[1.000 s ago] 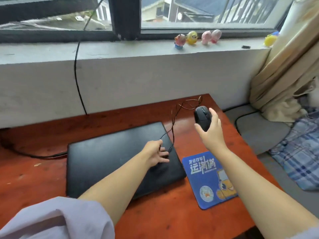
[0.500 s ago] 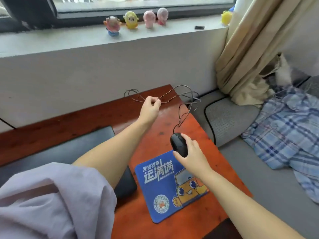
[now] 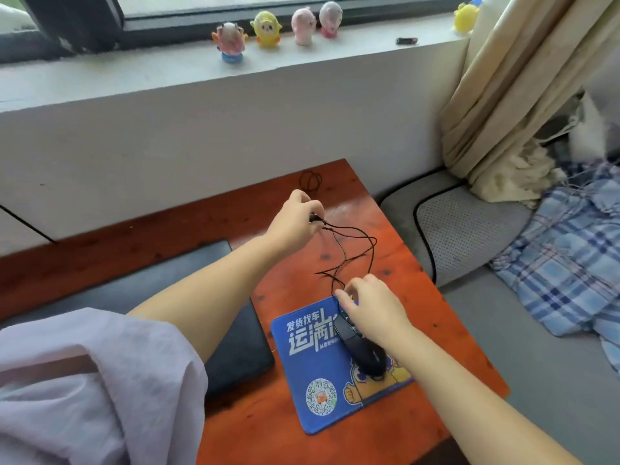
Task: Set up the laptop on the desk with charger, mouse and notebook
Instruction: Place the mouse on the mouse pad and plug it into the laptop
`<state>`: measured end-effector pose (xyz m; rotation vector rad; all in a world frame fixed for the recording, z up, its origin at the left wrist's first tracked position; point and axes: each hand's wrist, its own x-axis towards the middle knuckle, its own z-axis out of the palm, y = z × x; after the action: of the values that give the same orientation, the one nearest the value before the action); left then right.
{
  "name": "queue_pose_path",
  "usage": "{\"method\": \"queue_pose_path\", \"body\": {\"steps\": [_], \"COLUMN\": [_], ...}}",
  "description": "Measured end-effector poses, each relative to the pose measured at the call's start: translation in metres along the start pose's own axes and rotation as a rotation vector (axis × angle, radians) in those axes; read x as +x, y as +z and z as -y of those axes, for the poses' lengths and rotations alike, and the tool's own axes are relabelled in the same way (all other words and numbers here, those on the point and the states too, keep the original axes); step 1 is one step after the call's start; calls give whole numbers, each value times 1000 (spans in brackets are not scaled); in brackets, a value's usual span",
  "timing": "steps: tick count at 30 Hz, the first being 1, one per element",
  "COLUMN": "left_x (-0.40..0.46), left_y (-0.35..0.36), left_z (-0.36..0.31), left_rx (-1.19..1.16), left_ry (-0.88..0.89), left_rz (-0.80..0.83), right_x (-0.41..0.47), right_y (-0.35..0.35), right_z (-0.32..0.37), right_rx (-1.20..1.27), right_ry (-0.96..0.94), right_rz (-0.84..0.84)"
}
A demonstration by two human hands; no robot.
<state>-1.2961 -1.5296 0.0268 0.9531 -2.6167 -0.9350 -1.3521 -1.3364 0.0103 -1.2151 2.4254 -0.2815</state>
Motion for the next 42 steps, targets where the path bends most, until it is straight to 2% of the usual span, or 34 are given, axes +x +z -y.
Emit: {"method": "queue_pose_path", "body": {"steps": [2,5,9,13,15,19,21,26,29,30,32,35,37,42], "left_x": [-9,-28,-50,-68,-74,-68,-60,-47,-47,-46,-45,-45,-45,-36], "left_y": [-11,-21,-30,-37,-43,-46,-42,-33,-33,-34,-37,-35,-29,-19], "left_z": [2,13,41,72,84,92,91,94,105,111,130,155,163,168], "left_rx": [5,29,48,17,-131,-427,-408,-371,-371,-325,-62,263,315,388], "left_ry": [16,12,-47,-82,-151,-267,-268,-285,-359,-379,-399,-464,-502,-551], "left_rz": [3,-38,-38,17,-1,96,96,-14,-140,-191,-254,-147,-45,-2], "right_x": [23,52,73,87,93,104,107,112,117,118,118,114,112,110], "right_y": [-19,-20,6,19,22,29,33,38,34,32,26,17,12,7], "right_z": [24,65,96,107,107,105,104,104,102,101,97,97,101,107], "right_rx": [470,1094,1476,1757,1809,1675,1634,1575,1637,1697,1844,2043,2156,2267], "right_ry": [-16,175,345,388,347,231,219,220,244,251,263,252,224,197], "right_rz": [25,156,208,253,276,251,257,423,477,513,611,745,833,910]}}
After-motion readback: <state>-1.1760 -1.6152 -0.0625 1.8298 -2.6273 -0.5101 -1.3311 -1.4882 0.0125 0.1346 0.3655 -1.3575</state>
